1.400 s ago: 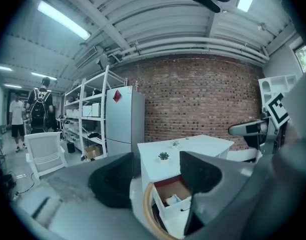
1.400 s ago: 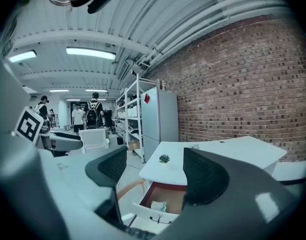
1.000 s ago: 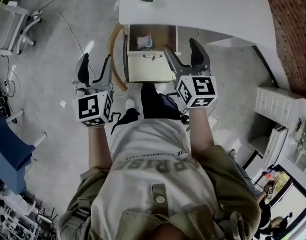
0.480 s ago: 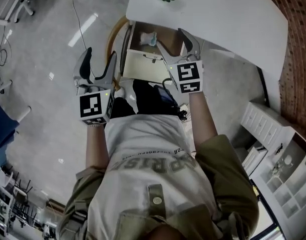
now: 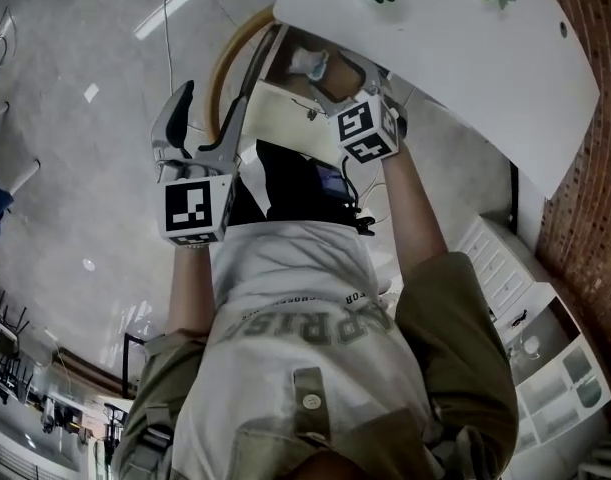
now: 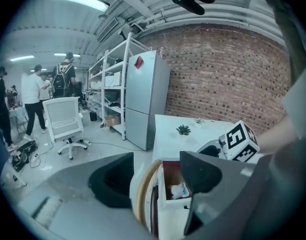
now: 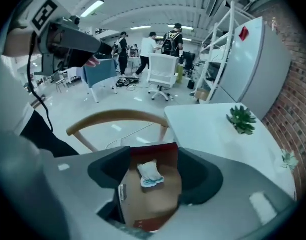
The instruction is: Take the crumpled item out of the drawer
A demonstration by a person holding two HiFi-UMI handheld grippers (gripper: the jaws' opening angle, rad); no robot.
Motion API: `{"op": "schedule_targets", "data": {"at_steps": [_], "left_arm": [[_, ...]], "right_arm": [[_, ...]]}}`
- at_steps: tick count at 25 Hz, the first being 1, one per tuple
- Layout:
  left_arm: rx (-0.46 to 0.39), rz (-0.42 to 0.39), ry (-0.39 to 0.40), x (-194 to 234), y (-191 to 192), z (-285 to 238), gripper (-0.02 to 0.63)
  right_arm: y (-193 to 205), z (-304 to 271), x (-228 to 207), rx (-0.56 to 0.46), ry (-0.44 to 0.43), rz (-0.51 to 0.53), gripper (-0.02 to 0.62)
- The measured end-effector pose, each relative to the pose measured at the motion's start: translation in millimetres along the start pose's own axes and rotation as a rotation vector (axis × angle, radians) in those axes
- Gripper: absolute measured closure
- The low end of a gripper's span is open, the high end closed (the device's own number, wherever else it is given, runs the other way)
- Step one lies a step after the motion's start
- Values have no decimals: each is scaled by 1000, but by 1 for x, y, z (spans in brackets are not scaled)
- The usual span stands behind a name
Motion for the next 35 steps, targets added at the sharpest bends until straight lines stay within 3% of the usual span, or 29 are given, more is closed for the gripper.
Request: {"op": "schedule_targets", "data": {"at_steps": [6,15,35], "left_arm": [[34,22,-22,2,20,0,304],[41,93,-54,0,37,1,304],[120,97,-110,11,71,17,304]], "right_arm": [[22,-39,17,85,-139,44,308],[64,-86,27,226,-233,129,319],[131,-169,29,476,-306,207,288]]}}
Point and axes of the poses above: the fingertips, and each gripper's own axes: z backward along the fingers, x to its left, y out of its underside, the point moved 1 cm from there along z, backward along the fingers, and after that the axes turned 4 degrees about -x, right-handed, at the moved point
